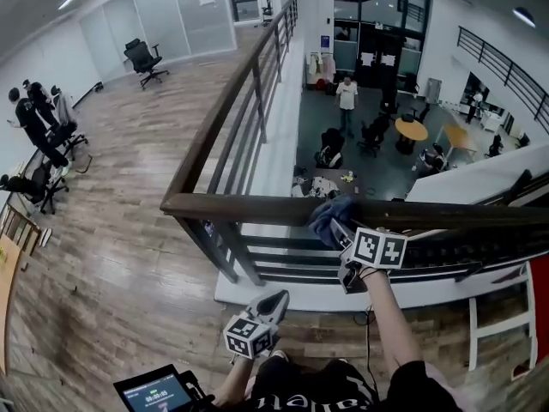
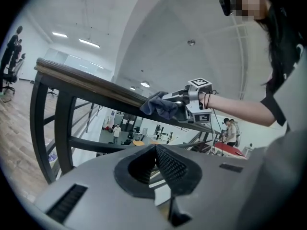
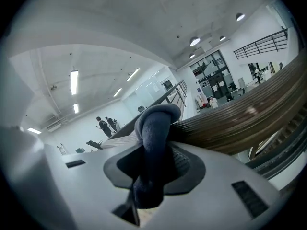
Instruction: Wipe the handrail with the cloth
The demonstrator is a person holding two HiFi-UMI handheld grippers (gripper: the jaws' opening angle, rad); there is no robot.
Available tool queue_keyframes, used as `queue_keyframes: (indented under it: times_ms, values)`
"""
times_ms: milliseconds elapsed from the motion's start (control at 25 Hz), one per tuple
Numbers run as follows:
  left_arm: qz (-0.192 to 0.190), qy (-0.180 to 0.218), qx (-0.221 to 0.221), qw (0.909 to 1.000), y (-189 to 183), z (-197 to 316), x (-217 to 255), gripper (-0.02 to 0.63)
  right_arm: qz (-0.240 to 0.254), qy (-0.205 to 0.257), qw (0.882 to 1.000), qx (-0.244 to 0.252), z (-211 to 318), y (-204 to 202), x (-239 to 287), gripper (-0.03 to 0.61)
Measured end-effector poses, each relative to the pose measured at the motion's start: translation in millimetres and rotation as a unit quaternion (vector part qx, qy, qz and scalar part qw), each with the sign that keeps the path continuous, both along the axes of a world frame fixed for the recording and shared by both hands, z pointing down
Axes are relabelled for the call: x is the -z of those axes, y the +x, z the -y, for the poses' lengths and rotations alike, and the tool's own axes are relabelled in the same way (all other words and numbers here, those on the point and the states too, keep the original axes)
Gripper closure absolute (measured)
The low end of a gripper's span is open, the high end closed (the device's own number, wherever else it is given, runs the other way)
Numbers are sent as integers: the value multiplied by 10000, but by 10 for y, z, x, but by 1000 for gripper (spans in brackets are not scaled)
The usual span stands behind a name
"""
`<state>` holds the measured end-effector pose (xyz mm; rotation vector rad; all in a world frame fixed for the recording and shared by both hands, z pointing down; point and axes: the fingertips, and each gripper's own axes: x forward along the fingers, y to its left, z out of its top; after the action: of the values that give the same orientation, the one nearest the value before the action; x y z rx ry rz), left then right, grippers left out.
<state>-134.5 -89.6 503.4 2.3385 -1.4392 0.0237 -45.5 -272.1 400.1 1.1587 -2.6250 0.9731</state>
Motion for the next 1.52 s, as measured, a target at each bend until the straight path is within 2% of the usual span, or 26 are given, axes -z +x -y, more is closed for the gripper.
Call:
queue_keyframes:
  times_ms: [280,600,800,960,1080,1240,1400,1520]
  values:
    - [-80,-47,-276,9996,903,216,10,612,-11,-115,9981,-603,187,1437,-73,474]
    - [-273,-51,-531,9982,1936,300,57,612,78,-236,9905,-1354,369,3138,-140,474]
    - [-281,-133,-566,9979,2342,251,7,612,54,-275,9850,-1702,489,4044,-177,474]
    - [-286,-156,-447,9985,2418,200,50,612,-92,-281,9811,-1914,556,4625,-163,474]
    - [-171,-216,-336,9991,2334,152,-11,612,-248,-269,9783,-2038,620,4957,-169,474]
    - [-196,-285,-174,9993,2228,89,-57,612,-447,-267,9718,-2300,668,5349,-240,474]
    - [-136,-375,-104,9991,2110,31,-168,612,-534,-186,9690,-2406,666,5407,-260,474]
    - [-52,-398,-108,9991,2011,3,-280,612,-426,-76,9724,-2295,527,5163,-304,474]
